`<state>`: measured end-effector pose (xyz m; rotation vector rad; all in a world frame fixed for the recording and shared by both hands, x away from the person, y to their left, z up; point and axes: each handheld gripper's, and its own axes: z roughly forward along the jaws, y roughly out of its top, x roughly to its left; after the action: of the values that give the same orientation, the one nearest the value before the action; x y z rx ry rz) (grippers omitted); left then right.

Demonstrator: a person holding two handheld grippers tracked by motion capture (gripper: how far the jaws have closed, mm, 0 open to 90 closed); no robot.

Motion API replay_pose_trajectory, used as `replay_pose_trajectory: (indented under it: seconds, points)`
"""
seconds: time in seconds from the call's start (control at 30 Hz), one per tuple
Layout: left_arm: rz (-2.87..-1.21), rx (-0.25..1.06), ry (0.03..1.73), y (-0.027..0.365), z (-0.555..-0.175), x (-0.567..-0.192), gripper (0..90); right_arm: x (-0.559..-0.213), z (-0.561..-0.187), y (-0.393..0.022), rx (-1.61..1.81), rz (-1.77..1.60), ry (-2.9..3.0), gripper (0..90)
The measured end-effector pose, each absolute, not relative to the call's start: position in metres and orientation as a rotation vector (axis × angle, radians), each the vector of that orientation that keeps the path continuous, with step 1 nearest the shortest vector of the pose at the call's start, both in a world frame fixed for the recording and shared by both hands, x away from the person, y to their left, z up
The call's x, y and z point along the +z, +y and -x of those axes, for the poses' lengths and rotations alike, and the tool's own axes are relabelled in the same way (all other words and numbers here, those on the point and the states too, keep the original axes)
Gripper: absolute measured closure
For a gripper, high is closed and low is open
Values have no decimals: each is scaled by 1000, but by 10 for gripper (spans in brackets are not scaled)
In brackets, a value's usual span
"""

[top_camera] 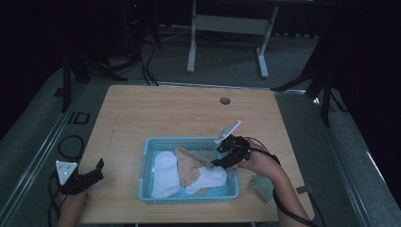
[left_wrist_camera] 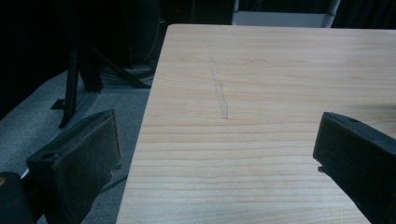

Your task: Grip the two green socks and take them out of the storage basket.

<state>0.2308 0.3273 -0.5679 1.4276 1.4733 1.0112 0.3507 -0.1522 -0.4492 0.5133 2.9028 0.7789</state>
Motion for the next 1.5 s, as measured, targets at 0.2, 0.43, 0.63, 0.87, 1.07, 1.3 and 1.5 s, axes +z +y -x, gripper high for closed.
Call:
replay_pose_trajectory:
  seconds: [0.2,0.43,0.63,0.87,1.07,1.3,1.5]
  points:
    - [-1432,1012,1472,327,-231,-568,4,-459,-355,-144,769,-522,2937,426]
    - [-1430,1011,1472,327,-231,-568,4,-469,-360,-135,752,-519,2957,427]
    - [-1431,1011,1471,327,-231,-568,4,-476,-364,-128,732,-524,2972,433]
    - [-1432,1011,1470,327,-231,-568,4,-485,-366,-121,700,-515,2967,466]
    - [-1432,1010,1471,327,-231,-568,4,-492,-367,-110,632,-473,2966,510]
    - [-1431,1009,1471,327,-231,-568,4,-501,-369,-105,546,-469,2958,651]
    - [-1430,1011,1472,327,-231,-568,3,-502,-368,-108,552,-459,2953,827]
